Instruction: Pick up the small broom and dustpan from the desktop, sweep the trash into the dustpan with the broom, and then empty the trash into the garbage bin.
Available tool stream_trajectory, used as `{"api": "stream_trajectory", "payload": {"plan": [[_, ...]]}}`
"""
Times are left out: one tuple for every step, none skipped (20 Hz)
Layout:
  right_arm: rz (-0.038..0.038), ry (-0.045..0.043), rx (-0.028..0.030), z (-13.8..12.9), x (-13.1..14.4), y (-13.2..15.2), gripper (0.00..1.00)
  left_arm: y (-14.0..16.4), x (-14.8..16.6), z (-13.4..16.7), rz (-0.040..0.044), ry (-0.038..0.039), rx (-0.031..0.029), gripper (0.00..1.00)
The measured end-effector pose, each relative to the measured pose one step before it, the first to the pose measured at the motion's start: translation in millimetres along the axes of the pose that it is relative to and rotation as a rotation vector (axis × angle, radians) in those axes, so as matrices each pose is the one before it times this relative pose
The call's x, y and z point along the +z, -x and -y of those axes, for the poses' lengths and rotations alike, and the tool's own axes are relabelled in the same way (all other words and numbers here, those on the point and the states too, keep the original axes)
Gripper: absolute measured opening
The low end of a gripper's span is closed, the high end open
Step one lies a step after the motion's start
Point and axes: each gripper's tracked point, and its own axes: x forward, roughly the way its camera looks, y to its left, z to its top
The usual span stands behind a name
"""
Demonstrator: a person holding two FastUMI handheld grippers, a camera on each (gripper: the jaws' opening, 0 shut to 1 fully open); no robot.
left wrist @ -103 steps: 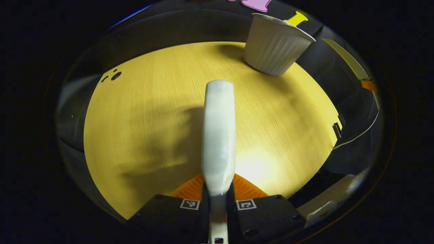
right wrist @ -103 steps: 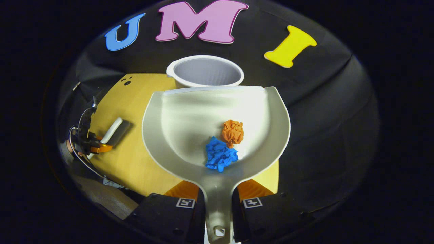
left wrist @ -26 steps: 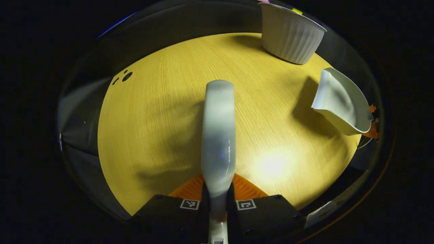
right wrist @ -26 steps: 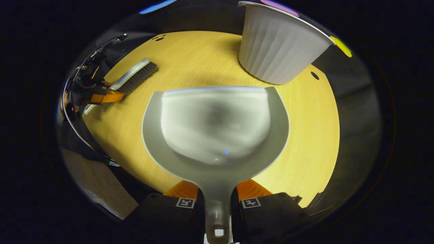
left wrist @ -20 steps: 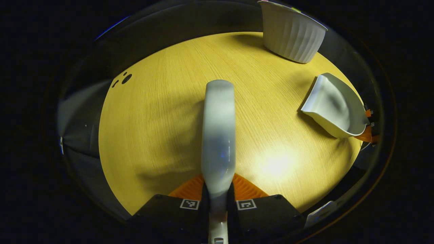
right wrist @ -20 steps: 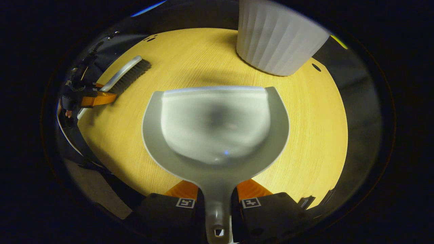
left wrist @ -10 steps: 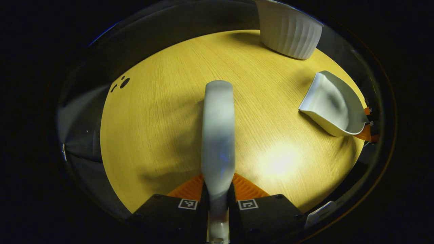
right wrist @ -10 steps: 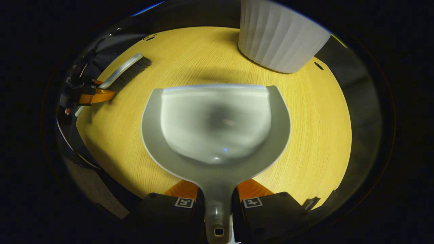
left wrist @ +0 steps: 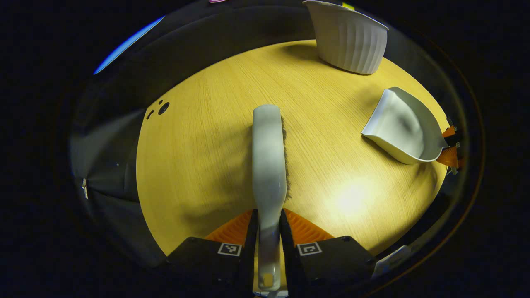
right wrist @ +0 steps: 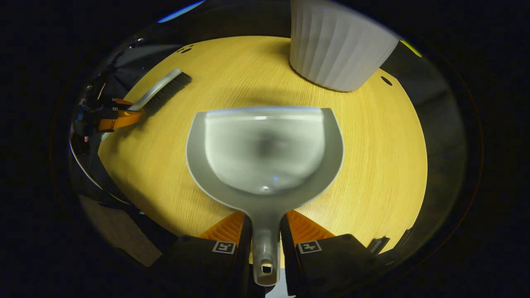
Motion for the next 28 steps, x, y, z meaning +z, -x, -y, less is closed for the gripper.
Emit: {"api": "stream_trajectory", "payload": {"plan": [[0.01598,0.00231,-0.00110,0.85,1.10,8.73,0.39,6.05,0.41,-0.99,0.01151,-0.00393,0.00517,0.35],[0.01783,0.00245,0.00008,0.38,1.46,9.53,0.40,4.41,0.73,-0.07,0.01030,-0.00406,0.00682,0.35],[0.03313,0.00034,-0.00493,0.32,4.97,13.65,0.40,4.87,0.18,-1.28,0.01186,-0.00242,0.00999,0.35],[0.02685,-0.00190,-0.00249,1.09,5.55,11.18,0.38,9.10,3.33,-1.51,0.02317,0.00365,0.01140,0.34],[0.03012,-0.00433,-0.00243,1.25,6.55,9.97,0.37,8.79,3.51,-0.45,0.02073,0.01150,0.00921,0.34],[0.02941,-0.00479,0.00243,-0.02,7.54,9.64,0.36,9.84,6.62,-0.27,0.03090,0.01718,0.00887,0.34],[0.03441,-0.00172,0.00253,0.38,9.23,9.16,0.36,11.08,9.82,-0.26,0.04673,0.02251,0.00829,0.35],[0.04301,0.00021,0.00256,-0.14,11.90,8.41,0.38,11.53,12.90,0.46,0.05700,0.02667,0.00723,0.35],[0.05021,0.00618,0.00424,-0.03,13.97,6.63,0.38,12.82,13.77,-0.77,0.06172,0.02848,0.01039,0.35],[0.05794,0.01103,0.00872,-0.27,16.77,6.75,0.38,11.95,14.46,-1.64,0.06215,0.03077,0.01759,0.34],[0.05424,0.01353,0.01144,-1.26,15.40,5.13,0.38,10.09,14.40,-1.32,0.06047,0.03151,0.01864,0.34],[0.05796,0.01644,0.00807,-1.78,17.21,5.79,0.38,10.10,15.31,-0.40,0.05605,0.02765,0.01560,0.34],[0.05047,0.01656,0.01045,-2.63,13.99,4.61,0.38,11.87,13.99,-0.09,0.05082,0.02396,0.02204,0.34],[0.05192,0.01763,0.01057,-2.03,14.38,5.11,0.38,9.13,10.23,-3.69,0.04235,0.01984,0.02171,0.35],[0.04600,0.01556,0.01417,-2.23,14.25,4.33,0.38,10.76,12.64,-1.87,0.04115,0.01677,0.02272,0.34],[0.04173,0.01025,0.01430,-1.73,14.41,3.08,0.38,10.03,12.51,1.94,0.03987,0.01553,0.01489,0.34],[0.03997,0.00955,0.01385,-1.41,12.59,3.67,0.38,10.32,11.45,1.64,0.03816,0.01499,0.01616,0.34],[0.03265,0.00799,0.01284,-0.41,11.78,1.62,0.38,5.82,7.56,2.96,0.03264,0.01382,0.01237,0.34],[0.03279,0.00856,0.01244,-0.58,9.35,1.37,0.38,8.39,6.93,1.95,0.01863,0.01652,0.01661,0.34],[0.03692,0.01678,0.01198,0.02,10.24,1.73,0.37,7.14,6.03,2.09,0.02004,0.02018,0.01732,0.35],[0.03208,0.02371,0.00621,3.04,9.26,0.06,0.36,7.35,7.61,0.61,0.01980,0.02423,0.02104,0.34],[0.02689,0.02296,0.00129,2.23,3.35,-1.40,0.37,6.76,6.92,0.87,0.02303,0.02190,0.02183,0.34],[0.01815,0.00845,0.00599,1.36,5.84,2.57,0.35,8.66,6.65,1.04,0.01918,0.01158,0.02266,0.34],[0.01872,-0.00373,0.01023,1.26,9.54,3.90,0.34,4.10,5.05,2.21,0.01694,0.01310,0.01559,0.34],[0.00903,-0.00708,0.00488,4.98,5.58,0.26,0.34,5.46,4.34,4.41,0.01502,0.01438,0.00635,0.34],[0.00712,-0.00444,0.01433,1.31,4.61,1.04,0.33,4.35,2.03,4.89,0.00886,0.00794,0.00358,0.34],[0.00926,0.00298,0.00475,3.58,0.98,-1.04,0.34,4.73,2.31,2.69,0.00755,0.00103,0.01140,0.34],[0.00552,0.00304,0.01274,1.33,1.09,0.28,0.34,3.46,0.01,0.99,0.00053,-0.00169,0.01256,0.34]]}}
